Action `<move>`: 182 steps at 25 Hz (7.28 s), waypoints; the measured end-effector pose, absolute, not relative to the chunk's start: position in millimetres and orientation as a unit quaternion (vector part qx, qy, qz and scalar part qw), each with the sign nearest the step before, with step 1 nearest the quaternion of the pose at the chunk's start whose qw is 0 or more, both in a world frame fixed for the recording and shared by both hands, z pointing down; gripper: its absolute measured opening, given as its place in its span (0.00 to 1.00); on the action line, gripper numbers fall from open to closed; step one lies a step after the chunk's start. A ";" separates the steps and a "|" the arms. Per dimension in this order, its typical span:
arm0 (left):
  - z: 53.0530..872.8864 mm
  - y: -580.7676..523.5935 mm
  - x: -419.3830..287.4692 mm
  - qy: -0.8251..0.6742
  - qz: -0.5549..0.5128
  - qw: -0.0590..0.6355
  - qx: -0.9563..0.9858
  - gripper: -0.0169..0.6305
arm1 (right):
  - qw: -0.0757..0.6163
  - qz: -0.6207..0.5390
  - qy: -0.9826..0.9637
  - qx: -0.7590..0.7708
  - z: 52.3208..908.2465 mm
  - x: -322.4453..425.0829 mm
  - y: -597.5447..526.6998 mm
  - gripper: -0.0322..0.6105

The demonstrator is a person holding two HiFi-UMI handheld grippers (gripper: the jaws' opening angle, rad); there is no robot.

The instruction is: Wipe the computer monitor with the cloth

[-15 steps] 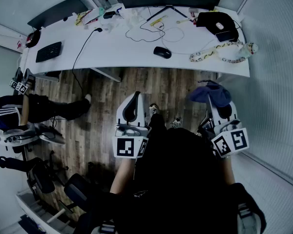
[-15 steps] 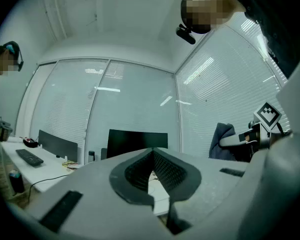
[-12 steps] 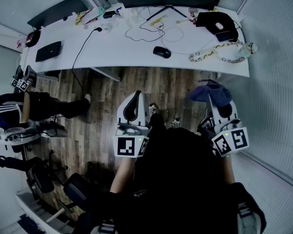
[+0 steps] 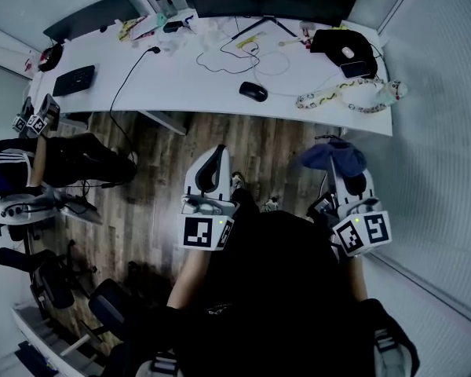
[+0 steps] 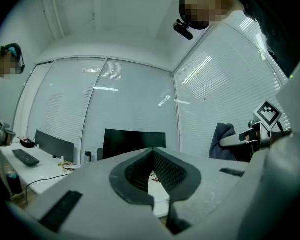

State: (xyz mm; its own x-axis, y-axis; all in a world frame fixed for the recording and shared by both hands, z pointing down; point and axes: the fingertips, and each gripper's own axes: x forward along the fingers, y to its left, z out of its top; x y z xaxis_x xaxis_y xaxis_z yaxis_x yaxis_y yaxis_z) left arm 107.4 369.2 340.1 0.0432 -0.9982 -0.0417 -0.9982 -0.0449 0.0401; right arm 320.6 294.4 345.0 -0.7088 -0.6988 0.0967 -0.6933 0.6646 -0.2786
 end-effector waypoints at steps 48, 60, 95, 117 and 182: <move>344.4 9.8 -172.9 -0.651 -0.065 0.008 0.756 0.04 | 0.001 -0.071 0.939 -0.337 274.8 -13.7 -54.1 0.23; 323.8 -18.3 -216.2 -0.655 -0.096 0.000 0.749 0.04 | -0.002 0.032 0.965 -0.260 210.4 -135.9 -107.9 0.23; 358.7 -22.7 -232.0 -0.674 -0.102 0.038 0.731 0.04 | -0.083 -0.021 0.953 -0.292 255.9 -258.1 -219.4 0.24; 359.3 -11.0 -206.4 -0.669 -0.086 0.034 0.737 0.04 | -0.079 -0.027 0.941 -0.327 257.0 -206.5 -233.0 0.25; 347.7 -77.4 78.9 -0.595 -0.044 0.023 0.802 0.04 | -0.050 -0.059 0.918 -0.390 259.6 96.5 -314.9 0.26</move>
State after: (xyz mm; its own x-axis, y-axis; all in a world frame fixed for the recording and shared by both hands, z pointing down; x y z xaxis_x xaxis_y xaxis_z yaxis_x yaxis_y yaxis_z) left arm 78.9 -77.4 347.7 0.2882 -0.9566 -0.0441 -0.9525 -0.2911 0.0893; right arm 96.5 -314.9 259.6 -0.6913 -0.7092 0.1385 -0.7211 0.6895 -0.0686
